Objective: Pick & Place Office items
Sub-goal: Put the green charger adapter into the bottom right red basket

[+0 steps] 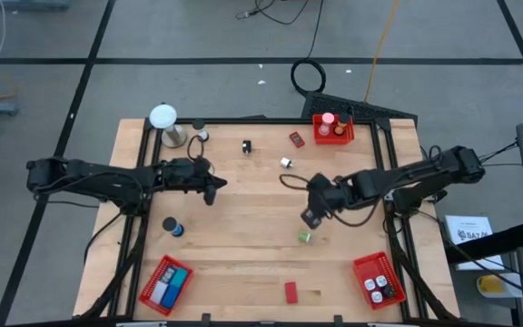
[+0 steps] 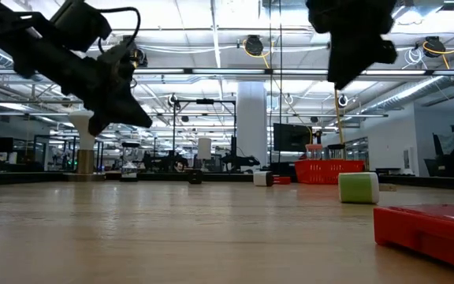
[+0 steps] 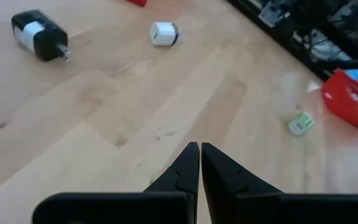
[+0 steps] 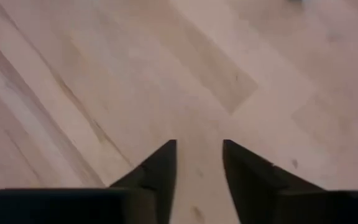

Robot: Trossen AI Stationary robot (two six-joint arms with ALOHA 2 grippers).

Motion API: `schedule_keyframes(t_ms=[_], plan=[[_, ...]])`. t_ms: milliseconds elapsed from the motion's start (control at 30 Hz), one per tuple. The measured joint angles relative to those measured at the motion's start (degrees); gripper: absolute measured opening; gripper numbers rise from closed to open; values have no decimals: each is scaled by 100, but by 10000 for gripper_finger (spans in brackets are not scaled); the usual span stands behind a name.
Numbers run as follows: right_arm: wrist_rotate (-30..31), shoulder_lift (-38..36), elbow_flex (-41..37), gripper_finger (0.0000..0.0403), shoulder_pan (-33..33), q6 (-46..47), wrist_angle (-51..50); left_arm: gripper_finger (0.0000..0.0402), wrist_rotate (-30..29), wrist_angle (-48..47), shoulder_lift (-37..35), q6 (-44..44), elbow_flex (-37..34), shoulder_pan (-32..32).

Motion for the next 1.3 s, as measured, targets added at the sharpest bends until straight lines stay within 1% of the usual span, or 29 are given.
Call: schedule_keyframes(t_ms=[100, 167, 267, 367, 467, 567, 633, 767, 1000, 1300], plan=[[0, -14, -273, 157, 282, 252, 27, 17, -168, 82, 185, -128, 0, 0], [-4, -50, -557, 182, 497, 279, 283, 17, -206, 216, 300, -265, 0, 0], [-15, -53, -1121, 207, 847, 324, 1172, 17, -231, 419, 471, -303, 0, -1], [50, -50, -1741, 220, 1212, 253, 2075, 17, -238, 603, 615, -280, 2, 0], [328, -51, -2312, 221, 1520, 210, 2863, 17, -274, 697, 716, -280, 2, 0], [561, -49, -2759, 215, 1718, 255, 3277, 17, -275, 737, 805, -335, 2, -1], [646, -47, -2905, 209, 1807, 186, 3489, 17, -213, 742, 799, -365, 2, -2], [760, -45, -3082, 199, 1872, -216, 3624, 17, -127, 720, 800, -375, 2, -22], [883, 81, -3259, 186, 1892, -671, 4278, 17, -149, 736, 799, -629, 2, -169], [907, 854, -3273, 180, 1890, -923, 5225, 17, -451, 767, 799, -645, 2, -498]])
